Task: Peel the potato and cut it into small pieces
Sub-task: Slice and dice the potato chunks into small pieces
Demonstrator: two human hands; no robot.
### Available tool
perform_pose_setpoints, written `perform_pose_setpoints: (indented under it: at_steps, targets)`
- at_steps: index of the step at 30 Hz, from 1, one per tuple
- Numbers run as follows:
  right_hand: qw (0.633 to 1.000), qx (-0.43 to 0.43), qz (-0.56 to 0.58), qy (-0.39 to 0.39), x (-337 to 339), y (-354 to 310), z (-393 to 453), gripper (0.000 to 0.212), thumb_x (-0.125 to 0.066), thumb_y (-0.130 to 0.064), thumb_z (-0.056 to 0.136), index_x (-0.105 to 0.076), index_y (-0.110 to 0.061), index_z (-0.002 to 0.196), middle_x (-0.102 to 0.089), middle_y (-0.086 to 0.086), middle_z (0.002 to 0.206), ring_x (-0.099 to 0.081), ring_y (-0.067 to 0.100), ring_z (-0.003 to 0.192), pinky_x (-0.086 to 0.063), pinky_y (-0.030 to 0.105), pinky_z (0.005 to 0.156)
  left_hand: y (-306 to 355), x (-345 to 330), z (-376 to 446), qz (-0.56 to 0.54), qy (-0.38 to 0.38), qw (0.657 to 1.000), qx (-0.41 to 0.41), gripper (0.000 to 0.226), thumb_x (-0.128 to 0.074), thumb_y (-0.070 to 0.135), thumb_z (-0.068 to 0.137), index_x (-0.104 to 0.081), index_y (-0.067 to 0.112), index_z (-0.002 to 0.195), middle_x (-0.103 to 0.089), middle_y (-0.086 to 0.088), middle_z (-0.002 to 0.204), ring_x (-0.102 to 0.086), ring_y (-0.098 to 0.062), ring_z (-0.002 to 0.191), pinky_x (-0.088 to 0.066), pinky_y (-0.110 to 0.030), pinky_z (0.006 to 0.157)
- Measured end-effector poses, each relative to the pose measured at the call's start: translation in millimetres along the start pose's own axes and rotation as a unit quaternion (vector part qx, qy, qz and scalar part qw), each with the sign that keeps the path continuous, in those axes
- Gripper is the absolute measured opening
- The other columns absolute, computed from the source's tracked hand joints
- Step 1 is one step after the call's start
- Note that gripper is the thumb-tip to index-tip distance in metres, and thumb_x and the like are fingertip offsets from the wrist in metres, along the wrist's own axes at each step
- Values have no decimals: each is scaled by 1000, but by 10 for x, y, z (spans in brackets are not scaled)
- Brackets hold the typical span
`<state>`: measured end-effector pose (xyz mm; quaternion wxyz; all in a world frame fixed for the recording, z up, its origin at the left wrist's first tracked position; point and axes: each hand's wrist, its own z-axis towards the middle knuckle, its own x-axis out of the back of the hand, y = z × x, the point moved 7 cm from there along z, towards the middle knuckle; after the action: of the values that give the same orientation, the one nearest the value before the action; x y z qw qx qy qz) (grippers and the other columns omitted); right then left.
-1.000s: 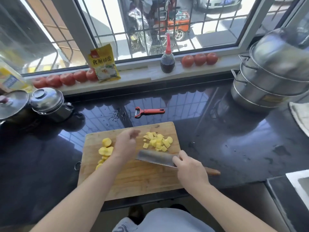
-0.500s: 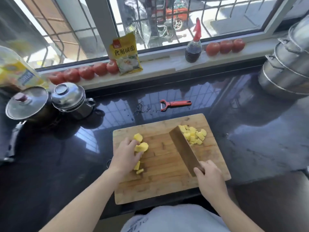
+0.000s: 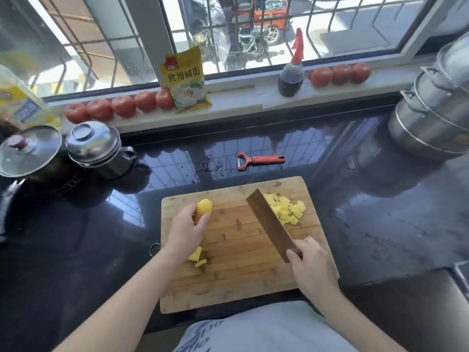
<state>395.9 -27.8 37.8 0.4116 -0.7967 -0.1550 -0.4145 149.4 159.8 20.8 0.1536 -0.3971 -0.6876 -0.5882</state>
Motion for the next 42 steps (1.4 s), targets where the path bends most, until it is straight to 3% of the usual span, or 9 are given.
perform_pose_setpoints:
  at_steps: [4, 8, 11, 13, 25, 29, 33, 38, 42]
  targets:
    - [1000, 4, 23, -8, -10, 65, 69, 21, -58, -18, 99, -63, -25, 80, -50, -8, 84, -53, 7, 76, -47, 29, 62, 2, -386, -175, -331, -113, 909, 229, 15, -50, 21, 110, -57, 18, 122, -64, -3, 111, -60, -21, 96, -50, -32, 73]
    - [1000, -8, 11, -13, -26, 132, 81, 23, -57, -20, 98, -61, -23, 76, -49, -8, 83, -52, 9, 76, -53, 39, 68, -134, -701, -251, -347, -144, 872, 315, 20, -45, 19, 109, -58, 6, 115, -62, -13, 90, -55, -22, 69, -46, -32, 61]
    - [1000, -2, 10, -23, -48, 138, 89, 21, -58, -21, 99, -63, -20, 78, -50, -7, 84, -52, 9, 76, -53, 38, 69, -50, -709, -161, -37, -203, 961, 186, 27, -44, 32, 108, -59, 15, 122, -69, -10, 106, -61, -23, 83, -46, -32, 71]
    - [1000, 4, 9, -29, -57, 119, 89, 21, -57, -21, 99, -63, -22, 79, -51, -7, 83, -52, 8, 76, -50, 32, 65, 41, -738, -132, 113, -252, 956, 98, 33, -47, 35, 108, -54, 20, 137, -65, -6, 127, -60, -23, 104, -44, -33, 80]
    - [999, -19, 0, -31, -65, 239, 82, 22, -57, -22, 97, -62, -15, 76, -49, -5, 81, -52, 13, 74, -53, 40, 68, -401, 260, 272, 117, -46, 992, 23, 19, -80, 27, 88, -63, 33, 86, -61, 4, 101, -57, -20, 99, -43, -34, 76]
    - [999, -21, -2, -32, -59, 245, 63, 19, -58, -24, 97, -64, -19, 80, -51, -7, 83, -53, 12, 76, -54, 40, 69, -553, 145, 232, 163, -68, 984, -12, 10, -74, 30, 94, -67, 37, 93, -61, 7, 99, -57, -23, 103, -46, -35, 82]
    - [999, -30, 2, -25, -46, 299, 63, 22, -59, -21, 96, -61, -20, 74, -51, -5, 82, -53, 13, 75, -52, 37, 67, -160, 176, -102, 185, 112, 966, -140, 23, -72, 22, 94, -71, 12, 115, -62, -5, 113, -54, -25, 109, -52, -43, 95]
    - [999, -37, 14, -27, -13, 371, 28, 23, -58, -19, 98, -61, -20, 75, -51, -4, 82, -54, 13, 74, -53, 37, 65, 313, -901, -595, 253, -141, 872, -395, 46, -72, 25, 94, -59, 27, 138, -55, -1, 144, -49, -22, 132, -53, -39, 104]
    - [999, -32, 7, -23, 42, 392, 7, 22, -57, -20, 98, -62, -18, 77, -51, -2, 83, -55, 13, 72, -54, 35, 63, 359, -1115, -541, 339, -182, 811, -440, 33, -65, 24, 100, -61, 17, 132, -61, -6, 136, -57, -24, 121, -58, -39, 93]
